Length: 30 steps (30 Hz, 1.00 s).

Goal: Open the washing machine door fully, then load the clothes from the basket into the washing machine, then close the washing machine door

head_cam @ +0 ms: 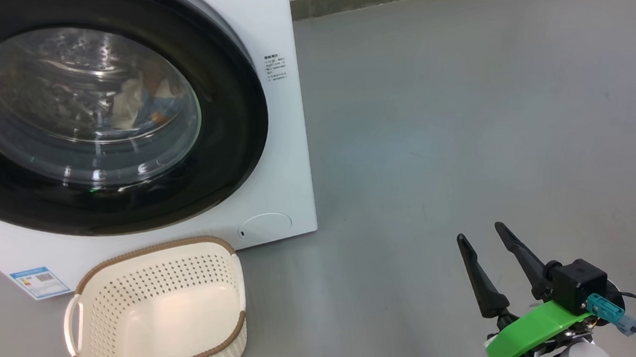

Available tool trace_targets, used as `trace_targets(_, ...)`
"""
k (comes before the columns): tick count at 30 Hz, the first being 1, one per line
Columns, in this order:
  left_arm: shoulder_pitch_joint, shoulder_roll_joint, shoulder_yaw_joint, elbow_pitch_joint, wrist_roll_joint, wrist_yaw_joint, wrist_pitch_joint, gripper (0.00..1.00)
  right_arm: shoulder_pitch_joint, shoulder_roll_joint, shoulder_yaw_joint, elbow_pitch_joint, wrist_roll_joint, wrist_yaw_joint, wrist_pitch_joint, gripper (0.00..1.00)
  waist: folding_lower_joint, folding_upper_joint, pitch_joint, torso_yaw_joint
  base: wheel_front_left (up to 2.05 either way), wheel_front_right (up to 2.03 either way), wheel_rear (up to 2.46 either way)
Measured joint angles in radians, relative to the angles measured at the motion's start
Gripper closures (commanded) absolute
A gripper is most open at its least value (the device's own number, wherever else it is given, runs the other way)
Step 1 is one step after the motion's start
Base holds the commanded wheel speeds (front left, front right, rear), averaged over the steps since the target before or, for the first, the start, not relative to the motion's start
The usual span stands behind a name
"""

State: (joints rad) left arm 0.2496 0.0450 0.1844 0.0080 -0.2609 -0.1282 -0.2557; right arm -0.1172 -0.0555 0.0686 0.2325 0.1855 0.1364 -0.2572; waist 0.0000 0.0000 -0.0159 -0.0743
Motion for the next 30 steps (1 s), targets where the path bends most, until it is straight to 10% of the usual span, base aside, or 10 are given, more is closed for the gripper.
trace_targets(9, 0.002, 0.000, -0.010, 0.000, -0.005, 0.000, 0.000, 0.00, 0.017, 0.000, -0.003, 0.002, -0.002, 0.000, 0.000, 0.00, 0.0001, 0.0000, 0.001, 0.008, 0.00, 0.00, 0.00)
trace_targets(10, 0.002, 0.000, -0.015, 0.000, -0.008, 0.000, 0.000, 1.00, 0.017, 0.000, -0.003, 0.002, -0.002, 0.000, 0.000, 1.00, 0.0000, 0.0000, 0.001, 0.008, 0.00, 0.00, 0.00)
trace_targets(30, -0.005, -0.036, -0.035, 0.090, -0.152, 0.000, 0.042, 1.00, 0.071, -0.002, -0.012, 0.076, 0.156, 0.000, 0.034, 1.00, 0.0003, 0.0000, 0.003, 0.017, 0.00, 0.00, 0.00)
